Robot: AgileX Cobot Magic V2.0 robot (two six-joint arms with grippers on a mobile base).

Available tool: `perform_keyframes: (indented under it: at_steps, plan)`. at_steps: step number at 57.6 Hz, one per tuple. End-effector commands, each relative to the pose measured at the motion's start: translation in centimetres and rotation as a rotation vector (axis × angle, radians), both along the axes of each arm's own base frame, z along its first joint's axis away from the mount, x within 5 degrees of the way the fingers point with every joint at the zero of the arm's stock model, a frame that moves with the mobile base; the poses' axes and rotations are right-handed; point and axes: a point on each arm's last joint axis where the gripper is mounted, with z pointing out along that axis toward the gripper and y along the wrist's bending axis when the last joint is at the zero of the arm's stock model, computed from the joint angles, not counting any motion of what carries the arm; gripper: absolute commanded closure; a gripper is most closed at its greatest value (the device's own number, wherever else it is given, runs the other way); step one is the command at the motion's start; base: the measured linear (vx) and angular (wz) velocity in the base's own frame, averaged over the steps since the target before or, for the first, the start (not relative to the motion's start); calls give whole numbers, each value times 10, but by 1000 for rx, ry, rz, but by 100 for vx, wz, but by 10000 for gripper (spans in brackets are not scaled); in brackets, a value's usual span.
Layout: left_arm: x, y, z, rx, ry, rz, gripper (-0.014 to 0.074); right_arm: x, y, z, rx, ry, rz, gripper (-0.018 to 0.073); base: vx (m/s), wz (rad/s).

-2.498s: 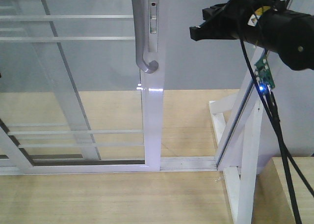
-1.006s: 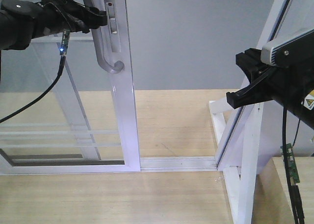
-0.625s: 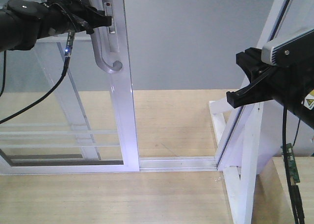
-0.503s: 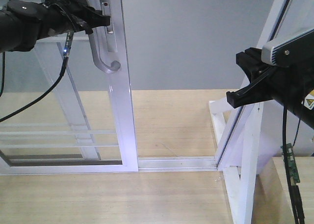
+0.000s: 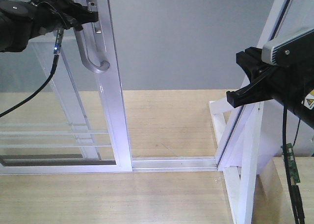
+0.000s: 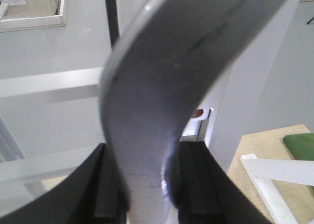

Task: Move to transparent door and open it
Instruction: 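Slide the door farther open with the left gripper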

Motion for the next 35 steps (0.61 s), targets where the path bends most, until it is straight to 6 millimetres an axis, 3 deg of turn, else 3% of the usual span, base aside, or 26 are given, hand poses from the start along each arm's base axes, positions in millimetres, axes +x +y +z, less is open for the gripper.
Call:
perform_keyframes:
  at_steps: [1,17,35]
  plan:
    - [-12,36,78,24,-254,187,602,0,-1,22,39,-133,-4,564,0,0]
    - [-9,63,76,24,-232,216,602,0,-1,22,39,-133,-4,564,0,0]
    - [-19,100,92,28,-269,300,602,0,-1,22,39,-133,-4,564,0,0]
